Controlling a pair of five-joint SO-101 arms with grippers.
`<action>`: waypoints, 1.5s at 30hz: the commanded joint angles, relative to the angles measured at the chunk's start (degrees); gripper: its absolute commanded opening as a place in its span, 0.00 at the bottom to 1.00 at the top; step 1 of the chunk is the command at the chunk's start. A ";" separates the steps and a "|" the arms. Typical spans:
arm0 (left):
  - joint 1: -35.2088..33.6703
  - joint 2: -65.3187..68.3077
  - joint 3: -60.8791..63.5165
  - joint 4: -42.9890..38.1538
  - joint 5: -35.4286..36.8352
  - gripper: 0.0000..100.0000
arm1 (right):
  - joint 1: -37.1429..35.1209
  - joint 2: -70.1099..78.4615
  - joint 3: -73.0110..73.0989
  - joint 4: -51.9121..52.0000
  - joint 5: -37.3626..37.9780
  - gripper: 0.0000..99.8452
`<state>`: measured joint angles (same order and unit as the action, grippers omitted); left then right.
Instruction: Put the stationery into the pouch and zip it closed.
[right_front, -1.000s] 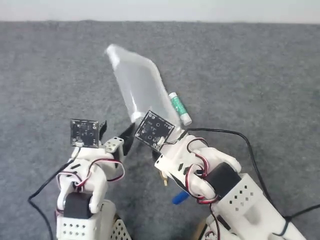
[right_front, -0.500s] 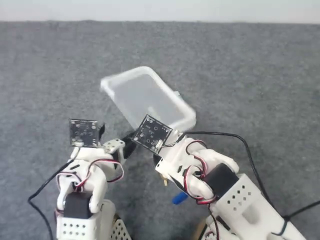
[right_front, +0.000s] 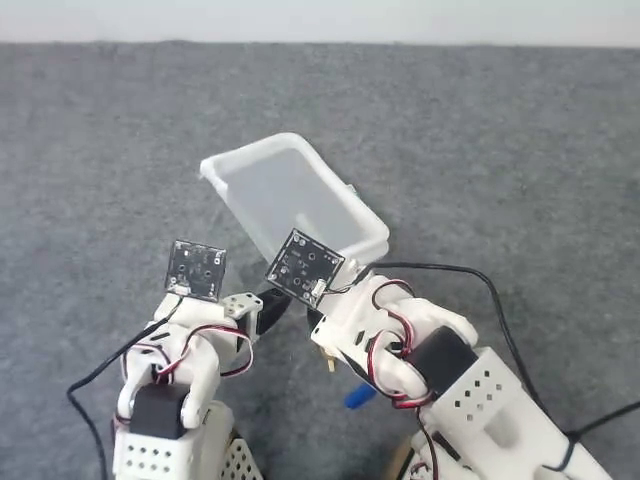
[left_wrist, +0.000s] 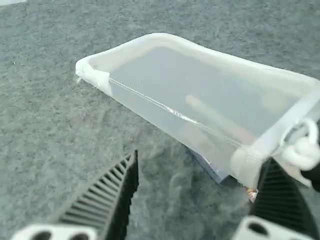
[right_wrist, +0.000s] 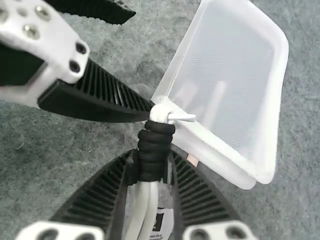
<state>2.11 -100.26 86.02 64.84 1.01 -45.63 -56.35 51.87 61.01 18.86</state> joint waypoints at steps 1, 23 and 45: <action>0.26 -0.35 -1.89 0.35 -0.62 0.36 | -0.22 -1.54 -0.79 -1.19 0.18 0.01; 0.26 -0.35 2.42 -5.63 -0.53 0.30 | -0.66 -1.63 -1.14 -1.89 0.09 0.01; 0.26 -0.35 2.33 -6.68 -0.79 0.10 | -0.57 -0.92 -1.32 0.75 0.09 0.01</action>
<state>2.46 -100.26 89.54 60.26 0.92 -45.89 -56.35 51.87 61.54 18.86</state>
